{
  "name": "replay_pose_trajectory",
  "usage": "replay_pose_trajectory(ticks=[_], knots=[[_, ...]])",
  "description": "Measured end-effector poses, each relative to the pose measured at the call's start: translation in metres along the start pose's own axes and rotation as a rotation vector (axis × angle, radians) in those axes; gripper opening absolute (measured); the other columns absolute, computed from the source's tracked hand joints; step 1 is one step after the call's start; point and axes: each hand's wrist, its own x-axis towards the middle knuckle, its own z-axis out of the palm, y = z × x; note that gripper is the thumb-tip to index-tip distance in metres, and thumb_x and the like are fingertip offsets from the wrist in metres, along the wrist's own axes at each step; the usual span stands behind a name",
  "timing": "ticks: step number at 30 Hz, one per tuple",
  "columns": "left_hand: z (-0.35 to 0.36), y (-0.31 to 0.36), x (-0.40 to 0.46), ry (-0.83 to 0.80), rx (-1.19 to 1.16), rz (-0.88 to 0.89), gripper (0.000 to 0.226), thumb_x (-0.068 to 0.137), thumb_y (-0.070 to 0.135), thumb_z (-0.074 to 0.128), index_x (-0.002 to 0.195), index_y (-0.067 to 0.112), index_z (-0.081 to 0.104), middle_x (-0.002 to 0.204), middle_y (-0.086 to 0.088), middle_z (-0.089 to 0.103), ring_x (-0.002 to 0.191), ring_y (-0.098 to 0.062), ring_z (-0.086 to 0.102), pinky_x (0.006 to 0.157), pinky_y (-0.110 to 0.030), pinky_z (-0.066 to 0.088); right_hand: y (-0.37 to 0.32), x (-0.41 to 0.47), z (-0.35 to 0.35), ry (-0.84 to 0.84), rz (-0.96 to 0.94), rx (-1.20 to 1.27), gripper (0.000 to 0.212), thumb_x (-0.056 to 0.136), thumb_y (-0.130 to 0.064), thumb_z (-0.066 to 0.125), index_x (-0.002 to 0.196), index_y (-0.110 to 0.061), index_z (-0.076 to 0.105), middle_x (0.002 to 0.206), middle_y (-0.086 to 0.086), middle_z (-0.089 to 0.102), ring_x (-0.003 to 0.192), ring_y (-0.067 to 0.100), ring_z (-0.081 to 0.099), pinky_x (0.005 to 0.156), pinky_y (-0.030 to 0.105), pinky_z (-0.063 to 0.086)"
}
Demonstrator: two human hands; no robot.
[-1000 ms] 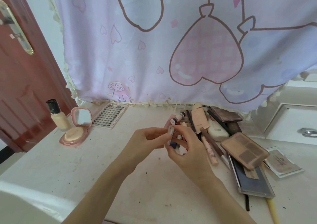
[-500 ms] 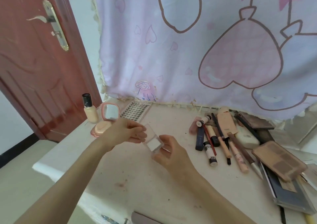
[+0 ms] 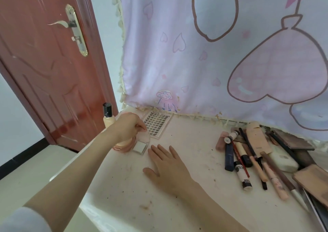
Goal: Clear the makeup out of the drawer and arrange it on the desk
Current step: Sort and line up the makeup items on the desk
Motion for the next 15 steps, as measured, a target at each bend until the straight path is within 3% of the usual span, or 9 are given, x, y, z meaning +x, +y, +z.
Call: replay_pose_trajectory(ticks=[4,12,15], knots=[[0.006,-0.003,0.009,0.064,0.136,0.031,0.020,0.091,0.025,0.057,0.106,0.028,0.070,0.104,0.005,0.065,0.102,-0.020,0.040,0.080,-0.027,0.024,-0.003,0.005,-0.004,-0.031,0.008,0.003,0.099,0.065,-0.067,-0.011,0.151,-0.019,0.003,0.158,-0.008,-0.001,0.145,0.007,-0.007,0.116,0.036,-0.015],[0.018,-0.003,0.005,0.234,0.078,0.048,0.023,0.093,0.018,0.053,0.111,0.018,0.068,0.107,-0.004,0.065,0.098,-0.024,0.043,0.077,-0.025,0.027,-0.005,0.010,-0.001,-0.049,0.026,-0.020,0.097,0.066,-0.067,-0.014,0.151,-0.022,-0.001,0.158,-0.011,-0.007,0.144,0.007,-0.011,0.115,0.040,-0.015],[0.021,0.005,-0.006,0.285,0.032,0.049,0.028,0.095,0.016,0.049,0.120,0.017,0.062,0.115,-0.005,0.061,0.107,-0.025,0.045,0.088,-0.028,0.029,-0.005,0.010,-0.002,-0.060,0.028,-0.034,0.096,0.067,-0.068,-0.014,0.151,-0.022,-0.001,0.158,-0.010,-0.006,0.144,0.008,-0.010,0.116,0.042,-0.014]])
